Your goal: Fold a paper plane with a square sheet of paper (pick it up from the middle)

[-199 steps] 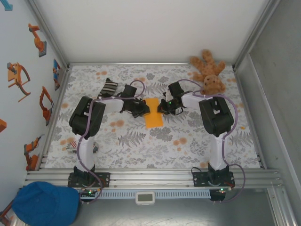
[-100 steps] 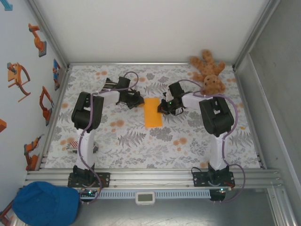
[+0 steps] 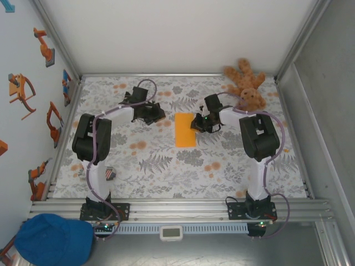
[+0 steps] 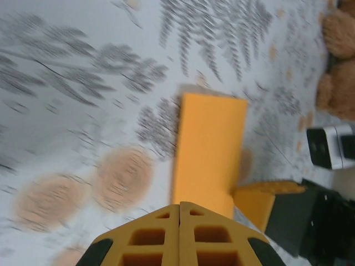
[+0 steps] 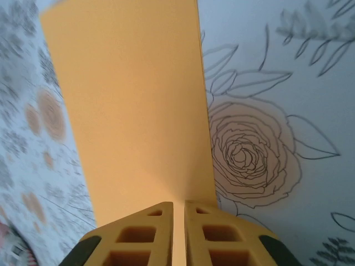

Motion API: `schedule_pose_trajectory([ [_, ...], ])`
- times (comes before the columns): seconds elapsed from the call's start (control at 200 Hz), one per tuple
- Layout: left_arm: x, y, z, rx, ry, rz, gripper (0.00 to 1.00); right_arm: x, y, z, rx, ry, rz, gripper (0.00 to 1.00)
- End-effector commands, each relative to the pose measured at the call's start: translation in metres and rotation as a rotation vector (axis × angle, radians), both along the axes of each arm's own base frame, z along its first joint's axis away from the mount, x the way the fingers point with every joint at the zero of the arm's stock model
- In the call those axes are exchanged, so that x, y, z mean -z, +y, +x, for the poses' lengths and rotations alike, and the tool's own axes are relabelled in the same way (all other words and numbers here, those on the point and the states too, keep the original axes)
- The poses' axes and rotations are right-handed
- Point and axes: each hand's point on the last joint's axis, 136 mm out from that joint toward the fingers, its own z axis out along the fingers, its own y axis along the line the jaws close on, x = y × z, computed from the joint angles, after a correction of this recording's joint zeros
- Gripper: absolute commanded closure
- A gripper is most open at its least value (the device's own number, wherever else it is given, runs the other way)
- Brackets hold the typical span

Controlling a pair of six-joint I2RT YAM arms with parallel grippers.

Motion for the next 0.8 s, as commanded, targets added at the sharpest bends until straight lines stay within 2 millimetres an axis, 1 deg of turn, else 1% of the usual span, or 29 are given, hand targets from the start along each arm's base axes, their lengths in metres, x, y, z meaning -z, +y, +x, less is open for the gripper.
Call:
schedule_pose_trajectory([
  [0.0,-0.006,-0.030,-0.021,0.031,0.038,-0.055,0.93,-0.059,0.003,0.011,0.045,-0.106,0.060,0.77],
  [0.05,-0.004,-0.040,-0.028,0.047,0.058,-0.062,0.89,-0.061,-0.004,0.006,0.055,-0.116,0.032,0.72],
  [0.09,-0.002,-0.049,-0.031,0.062,0.069,-0.073,0.88,-0.060,-0.011,0.002,0.068,-0.124,0.003,0.69],
  [0.19,0.005,-0.061,-0.029,0.073,0.087,-0.081,0.87,-0.054,-0.027,-0.010,0.096,-0.127,-0.058,0.63],
  [0.21,0.007,-0.062,-0.027,0.070,0.088,-0.082,0.87,-0.052,-0.030,-0.013,0.100,-0.124,-0.065,0.56],
  [0.24,0.008,-0.064,-0.024,0.070,0.087,-0.084,0.87,-0.049,-0.032,-0.017,0.103,-0.117,-0.073,0.50],
  [0.341,0.012,-0.069,-0.013,0.069,0.079,-0.082,0.87,-0.043,-0.037,-0.027,0.115,-0.100,-0.078,0.40],
  [0.386,0.012,-0.070,-0.008,0.067,0.072,-0.075,0.87,-0.039,-0.039,-0.031,0.121,-0.093,-0.083,0.39],
  [0.496,0.026,-0.067,0.003,0.050,0.075,-0.033,0.87,-0.035,-0.040,-0.034,0.128,-0.089,-0.075,0.39],
  [0.551,0.032,-0.065,0.005,0.046,0.086,-0.019,0.86,-0.034,-0.038,-0.034,0.130,-0.084,-0.068,0.39],
  [0.796,0.063,-0.051,-0.007,0.036,0.162,0.052,0.87,-0.029,-0.037,-0.036,0.147,-0.049,-0.059,0.43],
])
